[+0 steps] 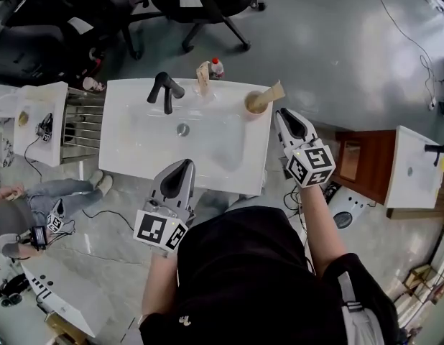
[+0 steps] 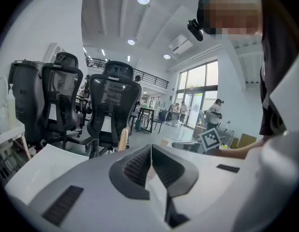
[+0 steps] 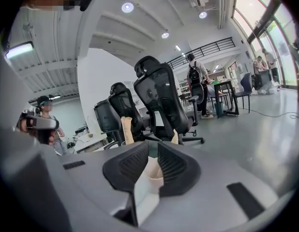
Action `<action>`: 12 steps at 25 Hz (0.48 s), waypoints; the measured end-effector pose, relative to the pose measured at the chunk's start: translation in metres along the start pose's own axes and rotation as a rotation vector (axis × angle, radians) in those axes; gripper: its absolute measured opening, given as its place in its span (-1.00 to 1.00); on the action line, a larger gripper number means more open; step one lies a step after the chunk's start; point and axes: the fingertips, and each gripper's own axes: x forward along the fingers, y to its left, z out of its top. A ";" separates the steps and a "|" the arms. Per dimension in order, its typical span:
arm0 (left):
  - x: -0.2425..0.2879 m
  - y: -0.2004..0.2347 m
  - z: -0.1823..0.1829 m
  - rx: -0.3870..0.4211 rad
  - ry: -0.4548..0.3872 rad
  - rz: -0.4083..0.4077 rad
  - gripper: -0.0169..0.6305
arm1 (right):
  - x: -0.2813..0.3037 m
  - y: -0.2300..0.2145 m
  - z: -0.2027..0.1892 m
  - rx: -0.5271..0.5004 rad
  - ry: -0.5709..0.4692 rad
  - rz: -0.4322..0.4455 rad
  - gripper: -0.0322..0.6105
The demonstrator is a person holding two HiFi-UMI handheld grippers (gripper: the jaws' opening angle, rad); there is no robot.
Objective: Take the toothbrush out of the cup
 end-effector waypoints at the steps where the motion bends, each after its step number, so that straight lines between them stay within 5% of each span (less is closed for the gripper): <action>1: -0.002 0.002 -0.002 -0.004 0.004 0.011 -0.88 | 0.004 -0.004 -0.003 0.008 0.003 -0.009 -0.74; 6: -0.011 0.005 -0.008 -0.016 0.020 0.056 -0.88 | 0.024 -0.020 -0.025 0.061 0.043 -0.030 -0.51; 12: -0.019 0.004 -0.015 -0.014 0.042 0.091 -0.88 | 0.045 -0.032 -0.043 0.096 0.063 -0.044 -0.48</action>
